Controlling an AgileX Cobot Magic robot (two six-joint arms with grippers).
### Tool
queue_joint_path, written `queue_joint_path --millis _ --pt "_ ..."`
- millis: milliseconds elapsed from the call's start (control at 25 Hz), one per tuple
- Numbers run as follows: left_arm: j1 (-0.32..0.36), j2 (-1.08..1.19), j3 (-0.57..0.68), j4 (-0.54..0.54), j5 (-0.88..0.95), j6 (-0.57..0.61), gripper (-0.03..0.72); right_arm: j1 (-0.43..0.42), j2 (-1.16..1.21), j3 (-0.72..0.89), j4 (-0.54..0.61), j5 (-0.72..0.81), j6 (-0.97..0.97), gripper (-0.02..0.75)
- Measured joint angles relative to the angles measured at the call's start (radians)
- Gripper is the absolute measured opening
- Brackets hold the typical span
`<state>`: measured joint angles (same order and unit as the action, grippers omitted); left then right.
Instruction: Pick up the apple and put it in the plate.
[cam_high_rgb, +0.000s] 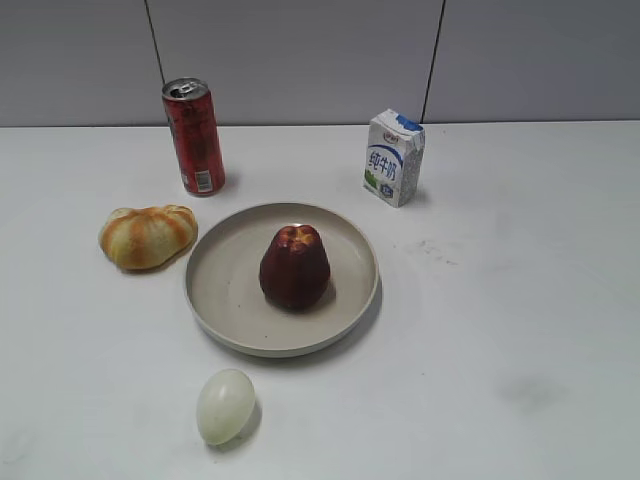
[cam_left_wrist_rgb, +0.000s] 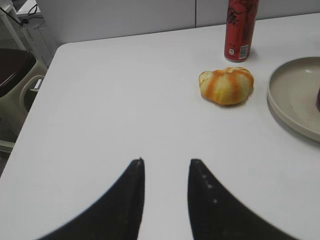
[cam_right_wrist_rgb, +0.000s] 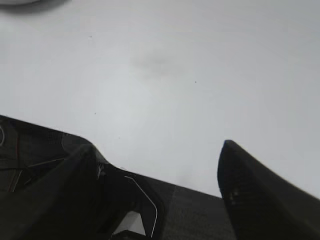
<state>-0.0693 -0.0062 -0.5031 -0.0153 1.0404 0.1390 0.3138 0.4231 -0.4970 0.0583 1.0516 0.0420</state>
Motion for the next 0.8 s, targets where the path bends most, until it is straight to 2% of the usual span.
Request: queue_joint_path --millis 520,600,800 --pt "0.0 0.0 0.0 0.0 0.0 0.0 0.236 -0.007 -0.066 0.001 0.005 -0.006 0.0 0.591" --pt "0.0 0.0 0.0 0.0 0.0 0.0 0.236 -0.033 -0.121 0.005 0.006 -0.006 0.0 0.591" --pt "0.0 0.0 0.0 0.0 0.0 0.0 0.236 -0.17 -0.293 0.005 0.007 -0.006 0.001 0.589"
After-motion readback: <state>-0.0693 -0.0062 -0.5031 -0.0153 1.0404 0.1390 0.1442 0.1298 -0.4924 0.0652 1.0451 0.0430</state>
